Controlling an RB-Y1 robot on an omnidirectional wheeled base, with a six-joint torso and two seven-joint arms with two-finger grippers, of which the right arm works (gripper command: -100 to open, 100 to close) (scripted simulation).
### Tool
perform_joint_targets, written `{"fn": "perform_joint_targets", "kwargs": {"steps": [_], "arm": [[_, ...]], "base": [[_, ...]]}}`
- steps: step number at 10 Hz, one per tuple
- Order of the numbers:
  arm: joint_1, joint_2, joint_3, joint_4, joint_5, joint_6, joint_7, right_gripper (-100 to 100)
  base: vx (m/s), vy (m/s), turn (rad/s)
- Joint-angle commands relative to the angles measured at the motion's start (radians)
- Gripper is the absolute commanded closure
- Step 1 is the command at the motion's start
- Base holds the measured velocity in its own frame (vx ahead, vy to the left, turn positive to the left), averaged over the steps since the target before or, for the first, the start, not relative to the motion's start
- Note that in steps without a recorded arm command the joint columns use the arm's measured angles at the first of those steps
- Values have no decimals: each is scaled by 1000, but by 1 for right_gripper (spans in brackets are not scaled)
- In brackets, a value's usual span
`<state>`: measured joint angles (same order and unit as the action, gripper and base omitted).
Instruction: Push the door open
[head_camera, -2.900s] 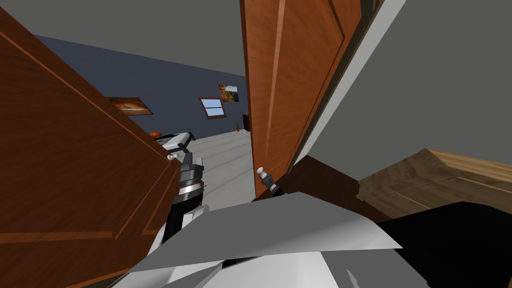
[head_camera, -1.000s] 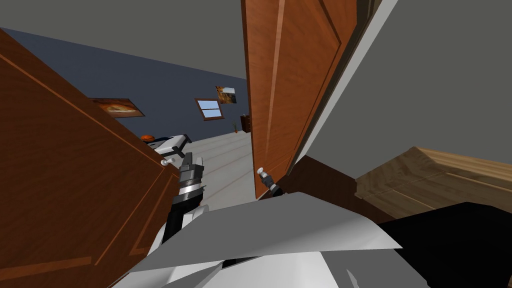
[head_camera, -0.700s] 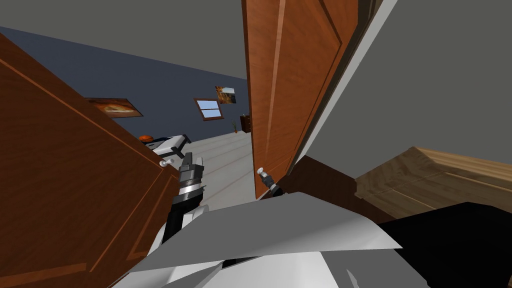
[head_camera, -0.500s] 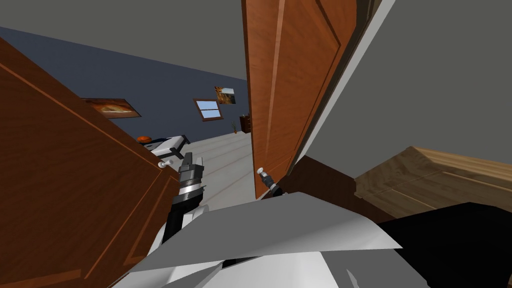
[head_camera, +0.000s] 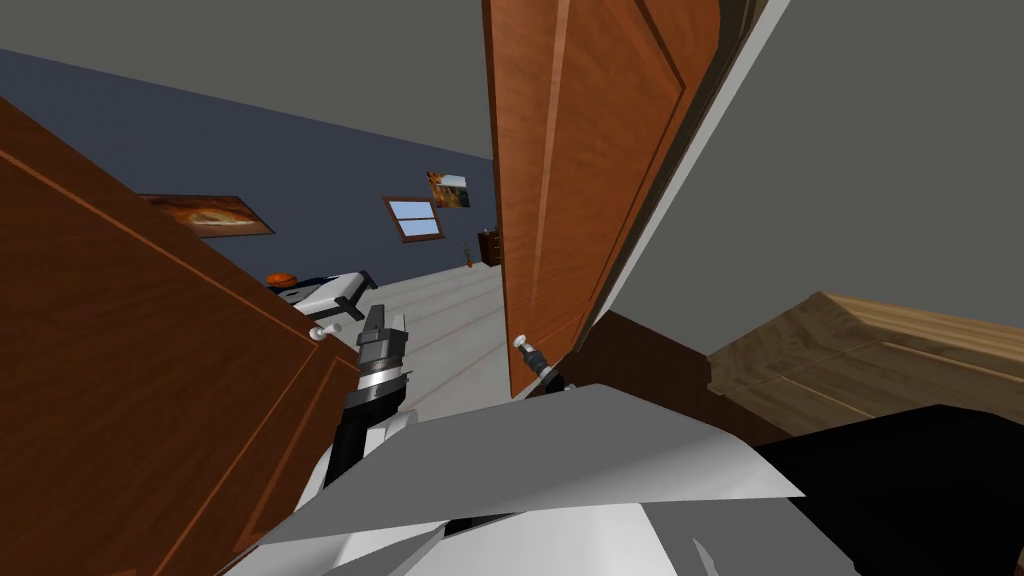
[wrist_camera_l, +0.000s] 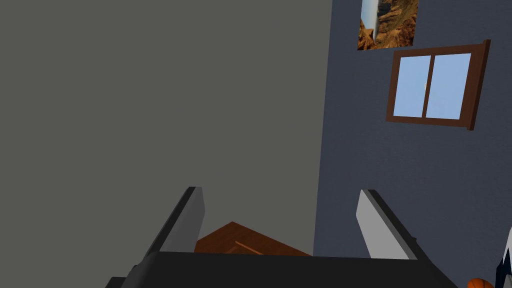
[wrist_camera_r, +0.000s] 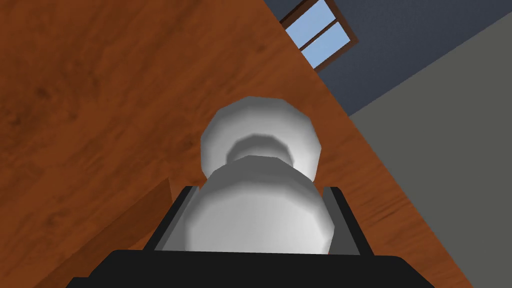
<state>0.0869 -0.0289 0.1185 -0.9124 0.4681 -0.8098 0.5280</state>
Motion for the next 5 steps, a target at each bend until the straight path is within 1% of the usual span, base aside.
{"fn": "perform_joint_targets", "kwargs": {"steps": [1, 2, 3, 4, 5], "arm": [[-16, -11, -7, 13, -24, -5, -48, 100], [-21, -14, 0, 18, -39, -4, -71, 100], [-21, -14, 0, 18, -39, -4, -89, 100], [-25, -18, 7, 22, -53, -3, -120, 100], [-25, -18, 7, 22, -53, -3, -130, 100]], "base": [[37, 36, -55], [57, 47, -72], [48, 35, -26], [43, 34, -30], [30, 21, -17]]}}
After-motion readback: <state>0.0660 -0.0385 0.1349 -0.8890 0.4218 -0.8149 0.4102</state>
